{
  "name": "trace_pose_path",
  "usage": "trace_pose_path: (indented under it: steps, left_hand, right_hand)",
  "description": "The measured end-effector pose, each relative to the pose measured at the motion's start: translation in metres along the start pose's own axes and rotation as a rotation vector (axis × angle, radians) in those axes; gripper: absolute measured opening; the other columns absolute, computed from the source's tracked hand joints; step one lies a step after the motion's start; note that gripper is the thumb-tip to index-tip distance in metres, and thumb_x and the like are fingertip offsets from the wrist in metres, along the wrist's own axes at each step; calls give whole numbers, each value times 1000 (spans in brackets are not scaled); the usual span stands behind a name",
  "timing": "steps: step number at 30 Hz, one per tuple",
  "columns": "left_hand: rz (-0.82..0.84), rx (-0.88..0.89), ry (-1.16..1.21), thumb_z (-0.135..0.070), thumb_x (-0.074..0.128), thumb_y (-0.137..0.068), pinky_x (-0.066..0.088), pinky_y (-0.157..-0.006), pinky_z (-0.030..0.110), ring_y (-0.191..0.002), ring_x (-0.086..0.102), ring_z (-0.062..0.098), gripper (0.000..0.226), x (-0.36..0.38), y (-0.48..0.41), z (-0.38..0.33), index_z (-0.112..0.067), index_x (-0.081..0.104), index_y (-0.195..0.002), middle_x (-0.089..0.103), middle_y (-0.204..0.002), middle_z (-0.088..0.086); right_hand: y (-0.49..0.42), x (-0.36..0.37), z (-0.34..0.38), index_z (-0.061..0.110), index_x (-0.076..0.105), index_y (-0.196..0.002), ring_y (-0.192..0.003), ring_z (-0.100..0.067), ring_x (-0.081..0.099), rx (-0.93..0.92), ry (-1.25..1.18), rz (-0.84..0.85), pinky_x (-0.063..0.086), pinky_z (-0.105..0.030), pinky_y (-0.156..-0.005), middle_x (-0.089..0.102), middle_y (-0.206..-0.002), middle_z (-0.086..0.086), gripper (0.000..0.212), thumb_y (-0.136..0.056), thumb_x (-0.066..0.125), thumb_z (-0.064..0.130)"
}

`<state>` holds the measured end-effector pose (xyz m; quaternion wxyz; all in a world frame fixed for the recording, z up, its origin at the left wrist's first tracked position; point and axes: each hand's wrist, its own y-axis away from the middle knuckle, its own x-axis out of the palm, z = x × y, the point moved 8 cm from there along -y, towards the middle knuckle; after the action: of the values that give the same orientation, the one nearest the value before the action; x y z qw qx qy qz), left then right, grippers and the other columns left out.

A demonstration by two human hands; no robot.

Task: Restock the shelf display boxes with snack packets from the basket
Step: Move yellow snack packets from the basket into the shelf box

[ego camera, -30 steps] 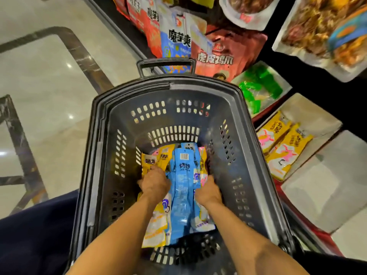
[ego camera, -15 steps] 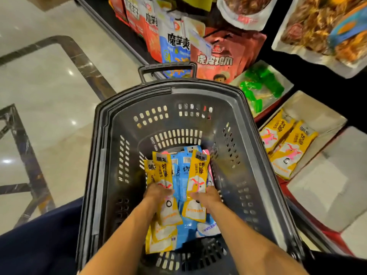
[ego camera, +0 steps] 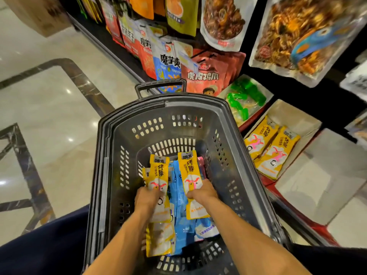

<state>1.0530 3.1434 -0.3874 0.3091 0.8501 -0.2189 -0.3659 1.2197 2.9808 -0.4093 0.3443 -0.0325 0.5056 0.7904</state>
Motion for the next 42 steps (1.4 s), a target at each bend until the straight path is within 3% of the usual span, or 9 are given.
trace_pose_path:
  steps: [6, 9, 17, 22, 26, 29, 32, 35, 42]
  left_hand:
    - [47, 222, 146, -13, 75, -75, 49, -58, 31, -65, 65, 25, 18, -29, 62, -56, -1, 72, -88, 71, -79, 13]
    - [29, 382, 142, -8, 71, -81, 45, -52, 25, -61, 63, 16, 15, -43, 93, -87, -2, 70, -95, 70, -76, 6]
    - [133, 679, 39, -33, 74, -72, 58, -78, 49, -76, 73, 17, 26, -23, 172, -175, -35, 66, -97, 76, -86, -6]
    - [213, 847, 0, -21, 69, -83, 56, -71, 44, -74, 70, 19, 43, 35, 216, -235, -47, 47, -110, 69, -95, -13]
    - [241, 1022, -287, -22, 55, -92, 39, -49, 30, -54, 60, 21, 38, 107, 239, -276, -46, 40, -119, 61, -72, -9]
    - [276, 1158, -560, -16, 51, -93, 44, -64, 32, -77, 62, 25, 32, 176, 239, -294, -34, 53, -119, 50, -96, 1]
    - [303, 1091, -750, -16, 53, -90, 45, -83, 30, -103, 61, 27, 31, 234, 217, -298, -31, 60, -115, 56, -112, 5]
    - [346, 973, -725, -16, 54, -89, 51, -89, 31, -107, 62, 25, 27, 270, 186, -300, -26, 62, -113, 64, -118, 5]
    - [293, 965, -856, -18, 54, -93, 51, -86, 32, -110, 63, 27, 25, 312, 122, -315, -14, 65, -115, 66, -120, 9]
  right_hand:
    - [60, -40, 43, 15, 51, -114, -88, -22, 63, -258, -166, -42, 52, -29, -69, 64, -103, -5, 54, -68, 79, 17]
    - [88, -55, 62, 20, 52, -108, -88, -21, 65, -353, -267, -40, 57, -39, -74, 64, -104, -4, 50, -68, 81, 26]
    - [156, -158, 93, 22, 55, -104, -79, -9, 63, -522, -524, -187, 54, -31, -73, 66, -93, 2, 43, -72, 83, 26]
    - [141, -235, 56, 20, 57, -107, -86, -18, 66, -427, -598, -349, 54, -32, -70, 68, -99, 1, 50, -67, 83, 36]
    - [99, -267, 2, 21, 58, -117, -95, -23, 67, -284, -665, -398, 58, -39, -73, 67, -111, -3, 75, -52, 83, 48]
    - [76, -274, -34, 14, 62, -108, -91, -27, 67, -177, -681, -450, 54, -35, -72, 69, -102, -8, 50, -64, 80, 30]
    - [54, -267, -66, 17, 61, -108, -89, -31, 66, -32, -619, -535, 55, -38, -75, 67, -98, -10, 34, -81, 62, 37]
    - [36, -265, -71, 20, 57, -118, -108, -32, 60, -2, -551, -581, 45, -31, -78, 63, -115, -10, 36, -93, 53, 44]
    - [-19, -284, -53, 15, 48, -108, -97, -37, 64, 18, -468, -601, 51, -38, -80, 67, -102, -16, 37, -86, 65, 39]
